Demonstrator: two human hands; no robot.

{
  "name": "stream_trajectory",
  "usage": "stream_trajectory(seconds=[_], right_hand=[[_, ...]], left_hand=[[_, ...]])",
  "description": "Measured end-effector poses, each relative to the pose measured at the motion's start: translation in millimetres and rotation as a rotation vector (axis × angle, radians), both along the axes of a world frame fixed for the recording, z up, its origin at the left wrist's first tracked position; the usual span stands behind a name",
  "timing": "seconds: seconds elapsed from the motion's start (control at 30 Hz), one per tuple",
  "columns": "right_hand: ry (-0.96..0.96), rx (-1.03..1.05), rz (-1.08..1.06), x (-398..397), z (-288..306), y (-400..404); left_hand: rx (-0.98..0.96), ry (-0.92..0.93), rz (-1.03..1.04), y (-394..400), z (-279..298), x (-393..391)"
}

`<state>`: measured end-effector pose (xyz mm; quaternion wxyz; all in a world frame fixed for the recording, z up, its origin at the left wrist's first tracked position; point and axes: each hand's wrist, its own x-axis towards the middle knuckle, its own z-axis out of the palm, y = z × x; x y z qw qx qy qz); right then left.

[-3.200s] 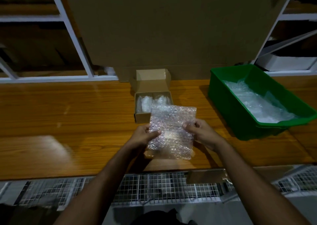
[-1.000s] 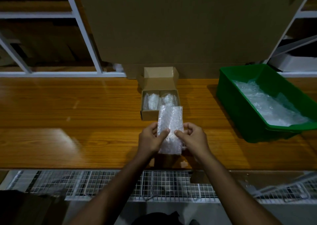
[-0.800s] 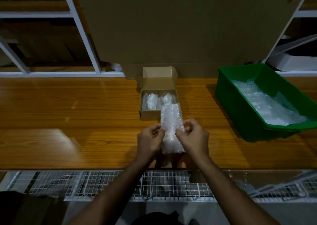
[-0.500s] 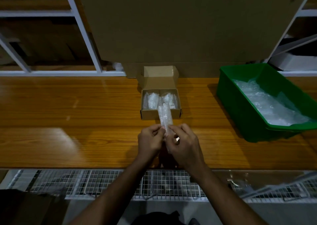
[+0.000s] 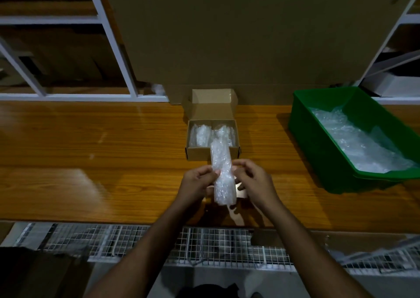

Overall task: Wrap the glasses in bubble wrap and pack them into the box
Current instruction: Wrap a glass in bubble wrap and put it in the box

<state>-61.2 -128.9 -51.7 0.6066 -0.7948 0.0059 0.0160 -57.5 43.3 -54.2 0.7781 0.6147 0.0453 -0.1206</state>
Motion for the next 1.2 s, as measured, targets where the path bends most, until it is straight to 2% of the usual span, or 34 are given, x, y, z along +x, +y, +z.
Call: stream_trajectory(seconds=[0.1,0.3,0.37,0.53,0.7,0.8,0.9,1.0,1.13,1.2], right_hand=[[0.077,0.102,0.192,4.4,7.5,-4.3],[0.123,0.428,0.147,10.1,6.7,-13.7],[0.164,0.47,0.13,13.0,5.5,-17.2],[0.049,0.423,0.139,19.1,4.2,-29.5],[-0.041,0.319,0.076,28.9,-1.8,-43.2],[-0.117,0.159,0.105,33.1,-3.9,-50.3],[-0.138,0.129,0.112,35.3,-7.3,-55.3],[-0.004,0.236,0.118,38.1,-9.0,-57.3],[0.42,0.549,0.187,34.8,3.7,-55.9],[0.476,0.582,0.266,32.4,7.8,-52.0]], left_hand=[[0.002,-0.002,-0.068,-3.3,1.4,0.6],[0.052,-0.051,-0.035,-12.3,6.2,4.1],[0.053,-0.055,-0.01,-18.1,8.4,4.3],[0.103,-0.05,0.04,-32.8,9.6,6.8],[-0.093,0.086,0.107,-48.7,16.7,5.0],[-0.039,0.115,0.105,-54.0,15.9,7.3],[0.026,0.101,0.086,-57.4,12.2,9.4],[0.01,0.101,0.105,-60.0,8.7,10.2],[0.024,0.038,0.18,-52.8,1.7,15.5],[0.073,-0.043,0.166,-46.6,-0.2,18.4]])
